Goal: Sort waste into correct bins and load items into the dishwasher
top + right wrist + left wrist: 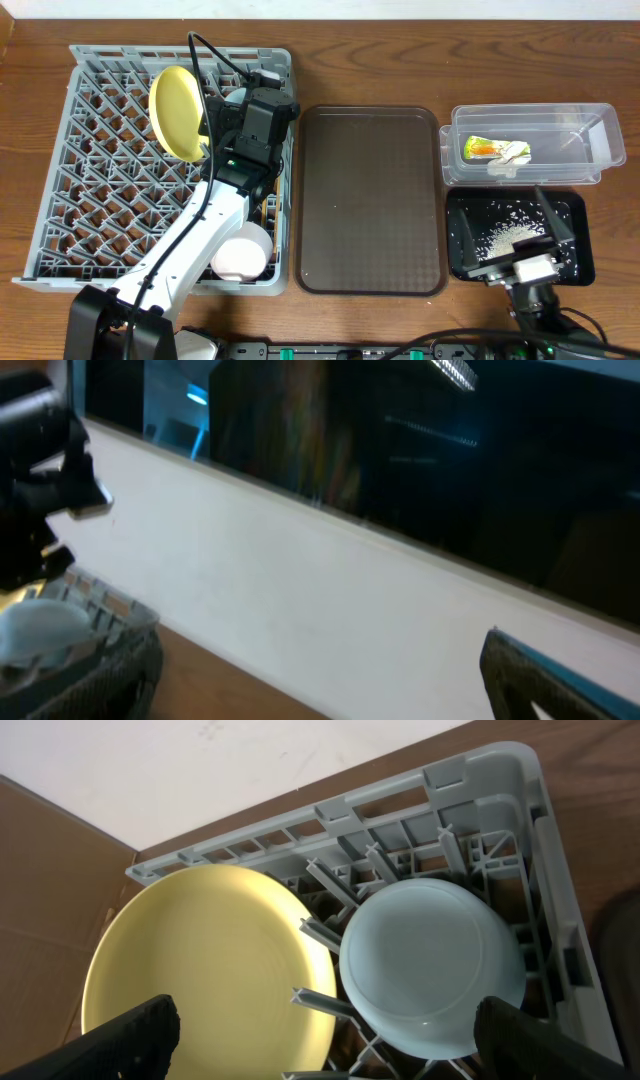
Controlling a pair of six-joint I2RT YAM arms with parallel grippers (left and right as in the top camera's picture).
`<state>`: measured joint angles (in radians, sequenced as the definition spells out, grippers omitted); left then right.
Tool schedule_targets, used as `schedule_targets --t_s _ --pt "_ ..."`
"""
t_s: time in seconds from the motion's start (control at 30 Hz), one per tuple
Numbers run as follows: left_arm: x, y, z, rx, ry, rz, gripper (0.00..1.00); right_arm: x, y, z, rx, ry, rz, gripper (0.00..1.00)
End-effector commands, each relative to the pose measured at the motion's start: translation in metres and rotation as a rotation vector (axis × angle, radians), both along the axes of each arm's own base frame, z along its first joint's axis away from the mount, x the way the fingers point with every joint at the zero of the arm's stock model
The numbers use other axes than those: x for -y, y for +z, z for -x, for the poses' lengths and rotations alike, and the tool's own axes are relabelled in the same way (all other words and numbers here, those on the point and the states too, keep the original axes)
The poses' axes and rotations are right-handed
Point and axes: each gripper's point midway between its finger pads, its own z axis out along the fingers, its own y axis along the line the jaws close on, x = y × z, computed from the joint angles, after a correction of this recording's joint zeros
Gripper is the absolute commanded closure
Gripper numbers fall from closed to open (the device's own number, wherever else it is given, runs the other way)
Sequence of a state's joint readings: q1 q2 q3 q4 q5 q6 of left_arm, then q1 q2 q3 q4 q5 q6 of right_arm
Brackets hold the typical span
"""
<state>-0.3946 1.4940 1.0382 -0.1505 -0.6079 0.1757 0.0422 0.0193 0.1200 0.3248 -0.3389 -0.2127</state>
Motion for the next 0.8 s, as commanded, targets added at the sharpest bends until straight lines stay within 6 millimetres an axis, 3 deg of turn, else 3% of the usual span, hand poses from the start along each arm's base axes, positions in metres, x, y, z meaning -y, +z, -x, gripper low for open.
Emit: schedule_targets --t_s 0.0,0.17,0.33,0.5,0.77 --pt "0.0 0.006 -0.001 0.021 0.012 0.021 0.05 0.001 -0.021 -0.007 -0.007 -0.007 -0.021 0.01" --pt "0.0 0.006 -0.001 0.022 0.012 0.021 0.05 0.009 -0.073 -0.026 -0.223 -0.046 -0.065 0.01" --pt "0.0 0.006 -0.001 0.021 0.012 0.021 0.04 0.026 -0.143 -0.036 -0.519 -0.162 -0.08 0.01" --pt "0.0 0.006 -0.001 0.021 0.012 0.021 0.05 0.059 -0.143 -0.04 -0.517 -0.343 -0.163 0.01" --pt "0.0 0.006 -0.001 0.021 0.012 0.021 0.05 0.06 -0.143 -0.04 -0.517 -0.349 -0.173 0.01"
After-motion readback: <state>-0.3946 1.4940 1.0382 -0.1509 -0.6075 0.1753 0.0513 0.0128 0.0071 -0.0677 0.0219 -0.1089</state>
